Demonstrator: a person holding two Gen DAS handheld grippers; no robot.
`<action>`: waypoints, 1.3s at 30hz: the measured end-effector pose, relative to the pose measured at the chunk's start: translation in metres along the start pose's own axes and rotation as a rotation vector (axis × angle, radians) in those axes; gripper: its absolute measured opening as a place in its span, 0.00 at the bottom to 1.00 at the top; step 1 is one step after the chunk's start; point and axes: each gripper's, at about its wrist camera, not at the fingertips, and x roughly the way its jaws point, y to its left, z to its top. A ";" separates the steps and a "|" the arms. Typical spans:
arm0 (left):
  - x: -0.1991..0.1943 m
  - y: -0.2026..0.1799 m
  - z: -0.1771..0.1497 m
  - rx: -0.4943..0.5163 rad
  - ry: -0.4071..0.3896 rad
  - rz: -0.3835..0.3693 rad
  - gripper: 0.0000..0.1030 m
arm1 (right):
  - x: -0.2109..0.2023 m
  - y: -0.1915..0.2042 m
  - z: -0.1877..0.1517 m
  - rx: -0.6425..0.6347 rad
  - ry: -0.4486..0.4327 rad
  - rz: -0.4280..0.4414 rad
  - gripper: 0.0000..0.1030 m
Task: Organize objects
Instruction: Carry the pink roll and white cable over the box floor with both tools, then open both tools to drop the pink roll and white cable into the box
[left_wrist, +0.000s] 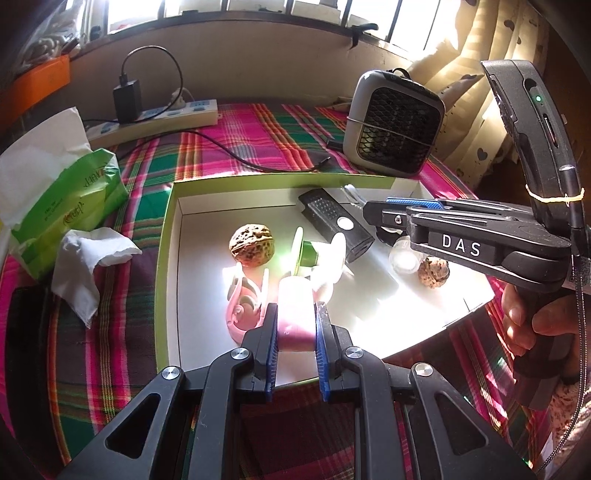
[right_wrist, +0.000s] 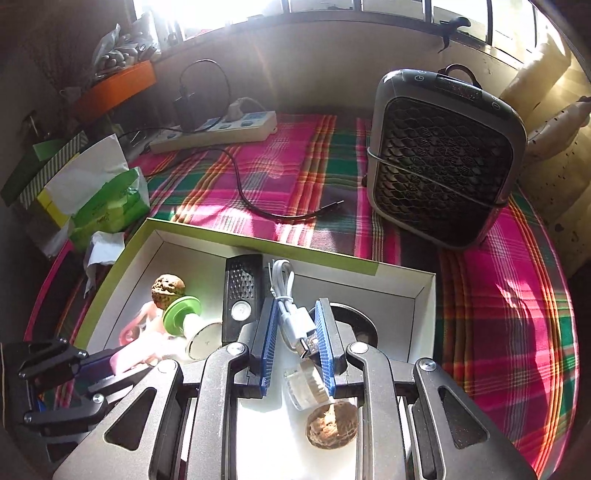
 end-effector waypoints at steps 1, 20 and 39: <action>0.000 0.001 0.000 -0.002 0.001 0.001 0.15 | 0.002 0.000 0.000 0.000 0.004 0.000 0.21; 0.002 0.002 0.002 -0.012 0.014 0.010 0.19 | 0.007 0.002 0.001 -0.004 0.014 -0.022 0.22; -0.002 0.002 0.001 -0.012 0.012 0.050 0.34 | -0.006 -0.001 -0.005 0.029 -0.025 -0.007 0.38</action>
